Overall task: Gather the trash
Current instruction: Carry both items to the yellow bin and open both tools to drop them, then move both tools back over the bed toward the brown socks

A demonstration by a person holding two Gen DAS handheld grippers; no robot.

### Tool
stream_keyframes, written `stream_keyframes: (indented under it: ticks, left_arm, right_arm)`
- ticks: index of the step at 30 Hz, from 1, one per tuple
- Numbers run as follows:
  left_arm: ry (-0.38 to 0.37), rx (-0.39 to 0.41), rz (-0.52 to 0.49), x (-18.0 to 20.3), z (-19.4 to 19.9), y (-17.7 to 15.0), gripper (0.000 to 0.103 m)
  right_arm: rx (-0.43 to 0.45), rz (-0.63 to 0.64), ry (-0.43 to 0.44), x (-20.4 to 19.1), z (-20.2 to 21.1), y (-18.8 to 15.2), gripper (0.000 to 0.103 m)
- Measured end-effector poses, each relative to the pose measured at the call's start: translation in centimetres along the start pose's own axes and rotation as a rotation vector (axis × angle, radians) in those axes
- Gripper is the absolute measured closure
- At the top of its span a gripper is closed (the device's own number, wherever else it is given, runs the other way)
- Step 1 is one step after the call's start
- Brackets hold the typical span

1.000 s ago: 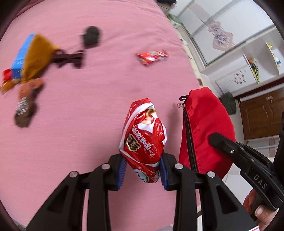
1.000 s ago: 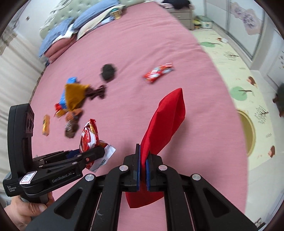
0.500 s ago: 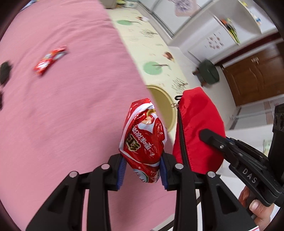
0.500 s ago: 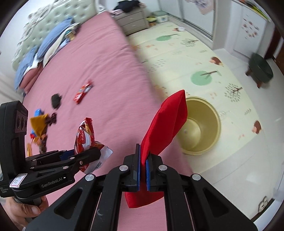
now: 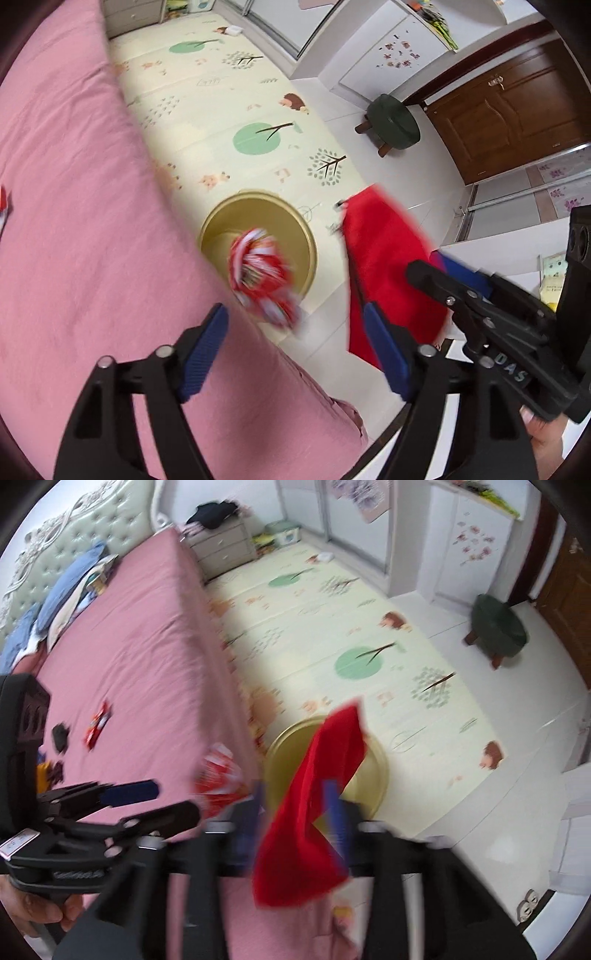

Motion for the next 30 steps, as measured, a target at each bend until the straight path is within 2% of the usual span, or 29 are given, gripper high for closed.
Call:
stream_keyframes:
  ticks: [2, 6, 11, 21, 30]
  left_arm:
    - [0.016, -0.005, -0.018, 0.0, 0.2, 0.2, 0.023]
    - [0.033, -0.001, -0.021, -0.1, 0.7, 0.3, 0.023]
    - [0.060, 0.016, -0.013, -0.6, 2.4, -0.5, 0.023]
    - [0.100, 0.055, 0.085, -4.8, 6.8, -5.2, 0.023]
    - [0.169, 0.097, 0.207, -10.5, 12.1, -12.3, 0.023]
  right_arm:
    - [0.025, -0.014, 0.000, 0.8, 0.3, 0.9, 0.051]
    - [0.027, -0.044, 0.015, 1.3, 0.5, 1.5, 0.053]
    - [0.017, -0.020, 0.028, -0.4, 0.7, 0.8, 0.053]
    - [-0.021, 0.078, 0.099, -8.0, 1.5, -2.7, 0.054]
    - [-0.065, 0.177, 0.158, -16.2, 1.5, -7.3, 0.054]
Point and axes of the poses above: each gripper's, at about its wrist camera, not at the fingertips, and z roughly against the way its jaws point, x to its right, y to its top, the point moved 8 cm from there along -z, roughly the way its jaws point, and after that the axes turned 14 degrees about -z, right-handed, at the moved point
